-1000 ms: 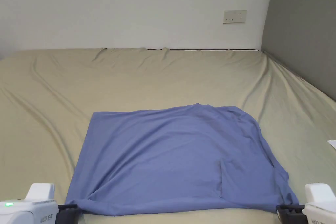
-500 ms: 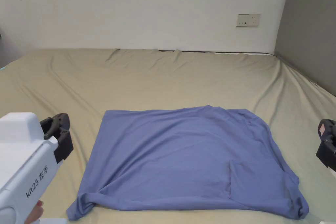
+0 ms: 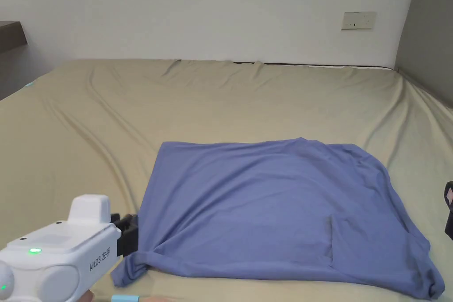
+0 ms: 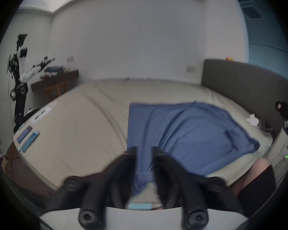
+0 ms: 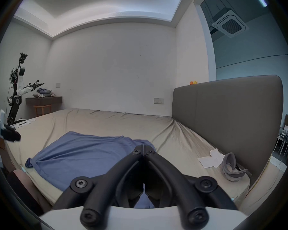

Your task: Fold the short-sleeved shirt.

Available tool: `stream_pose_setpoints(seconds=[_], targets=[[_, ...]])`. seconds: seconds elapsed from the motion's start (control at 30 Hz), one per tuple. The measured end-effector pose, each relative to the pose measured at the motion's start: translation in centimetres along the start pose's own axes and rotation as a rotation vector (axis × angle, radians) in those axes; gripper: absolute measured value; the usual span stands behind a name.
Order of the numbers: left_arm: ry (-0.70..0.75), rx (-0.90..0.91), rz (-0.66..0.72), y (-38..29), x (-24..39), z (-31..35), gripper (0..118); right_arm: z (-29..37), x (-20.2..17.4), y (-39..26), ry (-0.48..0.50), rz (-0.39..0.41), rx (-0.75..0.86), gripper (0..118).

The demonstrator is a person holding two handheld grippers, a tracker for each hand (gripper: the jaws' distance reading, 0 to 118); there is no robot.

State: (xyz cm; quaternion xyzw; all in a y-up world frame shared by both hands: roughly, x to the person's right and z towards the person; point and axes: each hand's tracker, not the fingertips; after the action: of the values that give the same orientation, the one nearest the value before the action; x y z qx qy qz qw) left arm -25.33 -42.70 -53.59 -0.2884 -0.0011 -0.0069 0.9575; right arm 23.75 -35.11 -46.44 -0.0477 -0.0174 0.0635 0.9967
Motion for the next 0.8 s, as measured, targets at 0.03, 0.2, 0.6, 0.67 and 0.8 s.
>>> stream_pose_setpoints(seconds=[0.03, 0.2, 0.6, 0.67, 0.8], targets=[[0.002, -0.101, -0.028, -0.5, 0.0, -1.4, 80, -0.2, -0.1, -0.1, 0.003, 0.003, -0.007, 0], [0.028, -0.272, 0.071, -2.2, -1.9, -6.1, 76, -1.3, -0.2, -0.5, 0.031, 0.008, -0.042, 0], [-0.032, -0.265, 0.035, -3.0, -2.1, -6.3, 5, -1.8, -0.4, -1.2, 0.077, 0.043, -0.102, 0], [-0.017, -0.215, 0.023, -2.3, -2.3, -5.5, 5, -1.7, -0.1, -1.2, 0.069, 0.056, -0.107, 0], [-0.028, -0.131, 0.06, -1.2, -3.5, -4.6, 4, -3.4, 1.4, -1.9, 0.097, 0.116, -0.243, 0]])
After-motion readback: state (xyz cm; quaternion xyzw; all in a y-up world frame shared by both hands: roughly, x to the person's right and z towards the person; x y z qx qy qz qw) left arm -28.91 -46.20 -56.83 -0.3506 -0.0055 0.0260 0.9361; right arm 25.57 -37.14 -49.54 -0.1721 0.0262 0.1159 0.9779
